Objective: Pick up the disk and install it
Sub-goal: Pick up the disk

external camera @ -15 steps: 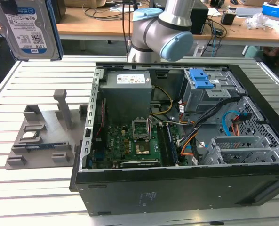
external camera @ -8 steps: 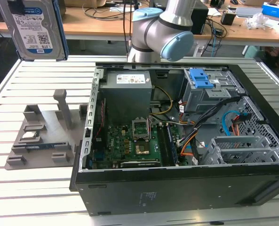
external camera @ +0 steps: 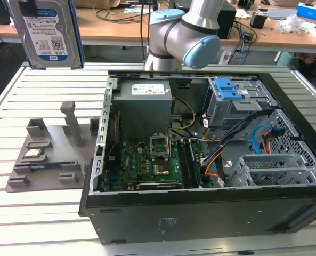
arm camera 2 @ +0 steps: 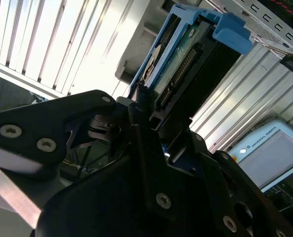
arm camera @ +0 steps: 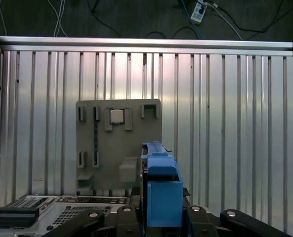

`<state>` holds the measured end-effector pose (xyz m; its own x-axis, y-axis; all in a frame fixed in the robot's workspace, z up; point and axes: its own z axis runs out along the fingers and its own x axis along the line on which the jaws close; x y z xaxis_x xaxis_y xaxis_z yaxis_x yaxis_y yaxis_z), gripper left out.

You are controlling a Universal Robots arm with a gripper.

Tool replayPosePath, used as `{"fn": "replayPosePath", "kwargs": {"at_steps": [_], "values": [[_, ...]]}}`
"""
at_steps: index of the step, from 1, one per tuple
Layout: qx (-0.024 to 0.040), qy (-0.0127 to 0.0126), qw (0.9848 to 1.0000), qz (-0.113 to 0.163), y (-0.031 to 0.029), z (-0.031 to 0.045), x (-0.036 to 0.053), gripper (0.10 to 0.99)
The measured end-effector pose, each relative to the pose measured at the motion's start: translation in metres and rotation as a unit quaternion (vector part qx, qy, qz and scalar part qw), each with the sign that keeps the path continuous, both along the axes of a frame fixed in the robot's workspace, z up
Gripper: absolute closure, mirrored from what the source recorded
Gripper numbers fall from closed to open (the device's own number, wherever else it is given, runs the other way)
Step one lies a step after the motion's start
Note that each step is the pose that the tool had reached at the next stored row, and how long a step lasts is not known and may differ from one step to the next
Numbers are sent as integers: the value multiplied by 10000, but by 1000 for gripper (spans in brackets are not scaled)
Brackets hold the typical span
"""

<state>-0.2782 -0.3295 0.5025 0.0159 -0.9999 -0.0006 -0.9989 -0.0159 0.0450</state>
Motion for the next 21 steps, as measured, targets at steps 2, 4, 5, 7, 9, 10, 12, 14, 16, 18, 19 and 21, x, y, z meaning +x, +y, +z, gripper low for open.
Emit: {"fn": "replayPosePath", "kwargs": {"at_steps": [2,4,5,7,9,10,12,14,16,18,19,21], "values": [[-1,0,10000,0,0,0,28,722],[-2,0,10000,-1,0,0,62,722],[-2,0,10000,0,0,0,78,722],[-3,0,10000,0,0,0,126,722],[-3,-1,10000,0,0,0,173,722],[-3,0,10000,0,0,0,192,722],[-4,0,10000,0,0,-1,261,722],[-5,0,10000,0,0,0,316,722],[-6,1,10000,0,0,0,352,722],[-7,1,10000,0,0,0,409,722],[-7,0,10000,0,0,0,423,722],[-8,0,10000,0,0,0,468,722]]}}
